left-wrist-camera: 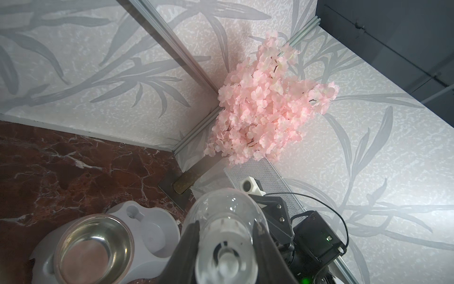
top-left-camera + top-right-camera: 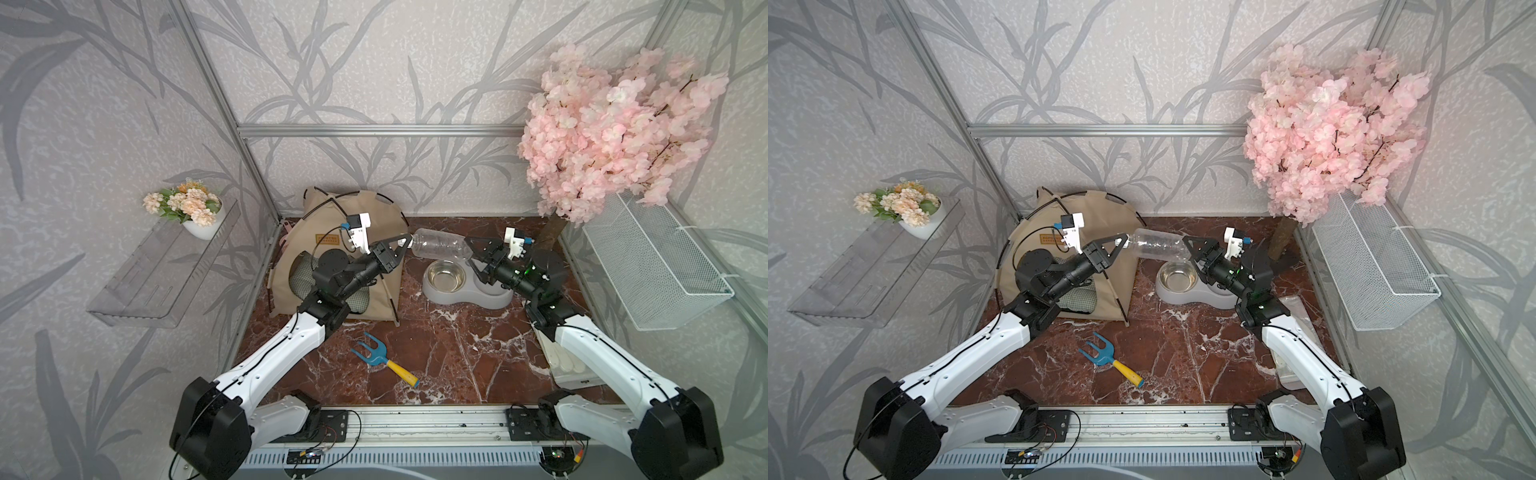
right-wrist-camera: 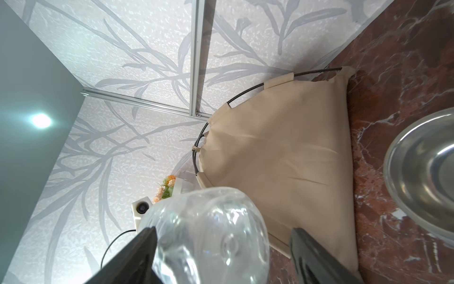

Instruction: Pick up the bottle from the center of the board, then place the bottle in the pet food container.

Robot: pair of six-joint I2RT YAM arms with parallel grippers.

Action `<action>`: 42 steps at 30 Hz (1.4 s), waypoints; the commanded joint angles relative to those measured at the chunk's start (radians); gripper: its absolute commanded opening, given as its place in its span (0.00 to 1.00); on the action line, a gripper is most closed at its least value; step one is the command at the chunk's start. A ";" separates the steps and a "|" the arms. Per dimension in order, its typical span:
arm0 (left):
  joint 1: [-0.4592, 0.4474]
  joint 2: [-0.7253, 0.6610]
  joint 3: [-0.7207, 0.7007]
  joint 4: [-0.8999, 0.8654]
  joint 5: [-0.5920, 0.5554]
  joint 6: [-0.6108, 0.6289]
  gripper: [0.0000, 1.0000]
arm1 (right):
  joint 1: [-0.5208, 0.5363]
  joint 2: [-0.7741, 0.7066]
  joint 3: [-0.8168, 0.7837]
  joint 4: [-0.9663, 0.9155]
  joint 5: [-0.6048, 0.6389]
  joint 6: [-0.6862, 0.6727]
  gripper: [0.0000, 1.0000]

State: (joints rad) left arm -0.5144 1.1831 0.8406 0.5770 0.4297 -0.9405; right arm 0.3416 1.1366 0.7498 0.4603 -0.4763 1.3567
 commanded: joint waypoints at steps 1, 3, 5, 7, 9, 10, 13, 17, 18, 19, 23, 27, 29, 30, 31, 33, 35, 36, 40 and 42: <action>-0.037 0.025 0.000 0.110 0.032 -0.022 0.00 | 0.022 0.026 0.036 0.122 -0.035 0.069 0.88; -0.049 0.047 0.003 0.124 0.028 -0.018 0.00 | 0.043 0.046 0.050 0.148 -0.027 0.084 0.88; -0.053 0.068 0.008 0.130 0.025 -0.013 0.00 | 0.051 0.063 0.057 0.174 -0.025 0.106 0.87; -0.057 0.082 0.009 0.127 0.017 -0.003 0.00 | 0.051 0.067 0.052 0.199 -0.010 0.133 0.85; -0.061 0.093 0.005 0.126 0.013 0.005 0.00 | 0.046 0.055 0.046 0.178 0.020 0.146 0.81; -0.064 0.096 0.005 0.125 0.014 0.011 0.00 | 0.044 0.048 0.043 0.162 0.030 0.144 0.79; -0.072 0.108 0.011 0.082 0.017 0.044 0.06 | 0.023 0.027 0.037 0.109 0.058 0.137 0.67; -0.066 0.083 0.059 -0.114 -0.107 0.138 0.51 | -0.026 0.008 -0.003 0.077 0.083 0.152 0.47; -0.063 0.074 0.084 -0.170 -0.147 0.171 0.58 | -0.047 0.003 -0.015 0.072 0.084 0.156 0.44; -0.061 0.073 0.111 -0.215 -0.173 0.199 0.62 | -0.066 -0.003 -0.022 0.063 0.082 0.156 0.42; -0.069 0.100 0.243 -0.426 -0.274 0.351 0.63 | -0.183 -0.036 0.023 -0.135 0.047 0.021 0.30; -0.136 0.165 0.294 -0.535 -0.388 0.458 0.58 | -0.208 -0.052 0.181 -0.574 0.173 -0.382 0.21; -0.171 0.206 0.297 -0.547 -0.397 0.485 0.58 | -0.208 -0.034 0.250 -0.746 0.290 -0.552 0.16; -0.185 0.230 0.302 -0.556 -0.404 0.498 0.57 | -0.202 -0.022 0.282 -0.818 0.364 -0.655 0.13; -0.197 0.253 0.307 -0.565 -0.413 0.507 0.57 | -0.191 -0.012 0.306 -0.861 0.430 -0.714 0.11; -0.221 0.310 0.315 -0.573 -0.425 0.526 0.56 | -0.140 0.020 0.362 -0.904 0.588 -0.870 0.07; -0.237 0.365 0.326 -0.574 -0.420 0.539 0.56 | -0.065 0.064 0.416 -0.898 0.724 -0.996 0.05; -0.239 0.394 0.334 -0.574 -0.408 0.539 0.56 | -0.033 0.094 0.442 -0.878 0.768 -1.063 0.04; -0.240 0.479 0.355 -0.575 -0.371 0.542 0.55 | 0.011 0.223 0.505 -0.773 0.812 -1.203 0.00; -0.241 0.507 0.352 -0.573 -0.377 0.549 0.55 | 0.013 0.296 0.535 -0.730 0.813 -1.275 0.00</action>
State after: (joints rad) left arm -0.7563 1.6764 1.1458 0.0090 0.0532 -0.4248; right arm 0.3565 1.3613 1.2453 -0.3183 0.2363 0.2840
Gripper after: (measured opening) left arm 0.547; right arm 0.675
